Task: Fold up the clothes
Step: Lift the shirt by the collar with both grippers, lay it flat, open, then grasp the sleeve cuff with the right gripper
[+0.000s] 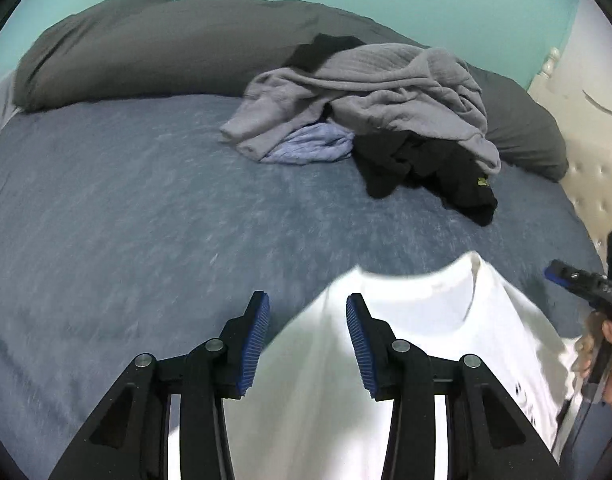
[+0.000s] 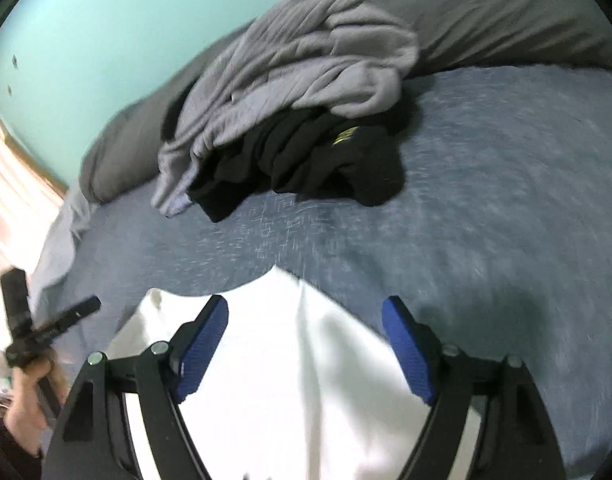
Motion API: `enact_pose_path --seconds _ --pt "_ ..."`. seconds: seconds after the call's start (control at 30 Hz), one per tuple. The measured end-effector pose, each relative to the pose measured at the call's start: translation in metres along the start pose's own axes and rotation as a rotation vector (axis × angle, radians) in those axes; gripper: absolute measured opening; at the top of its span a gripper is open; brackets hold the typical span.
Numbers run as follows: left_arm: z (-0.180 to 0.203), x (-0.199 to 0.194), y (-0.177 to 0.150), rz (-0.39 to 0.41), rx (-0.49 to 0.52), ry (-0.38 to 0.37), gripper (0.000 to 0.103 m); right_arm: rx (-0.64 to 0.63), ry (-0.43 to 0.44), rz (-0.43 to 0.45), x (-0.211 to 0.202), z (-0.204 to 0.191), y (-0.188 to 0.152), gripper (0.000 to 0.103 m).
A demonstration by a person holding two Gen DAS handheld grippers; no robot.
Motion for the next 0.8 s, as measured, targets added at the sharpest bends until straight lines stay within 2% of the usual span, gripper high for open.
enact_pose_path --seconds 0.27,0.5,0.63,0.8 --pt "-0.026 -0.068 -0.077 0.003 -0.066 -0.031 0.044 0.095 -0.064 0.054 -0.110 0.049 -0.088 0.080" --pt "-0.031 -0.110 -0.156 -0.015 -0.086 -0.045 0.044 0.190 -0.189 0.019 -0.164 0.099 -0.182 0.080" --pt "-0.019 -0.133 -0.183 -0.003 -0.092 -0.059 0.044 0.245 -0.183 0.016 -0.179 0.100 -0.216 0.080" --pt "0.004 -0.160 -0.217 0.015 -0.109 -0.086 0.044 0.258 -0.147 -0.034 -0.180 0.077 -0.248 0.079"
Point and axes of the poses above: each gripper's, at about its wrist camera, not at the fingertips, and x roughly the way its jaws point, z to its right, y to its top, the point moved 10 cm from there along x, roughly the way its jaws point, and after that the axes turned 1 degree about -z, right-handed, at the moved point
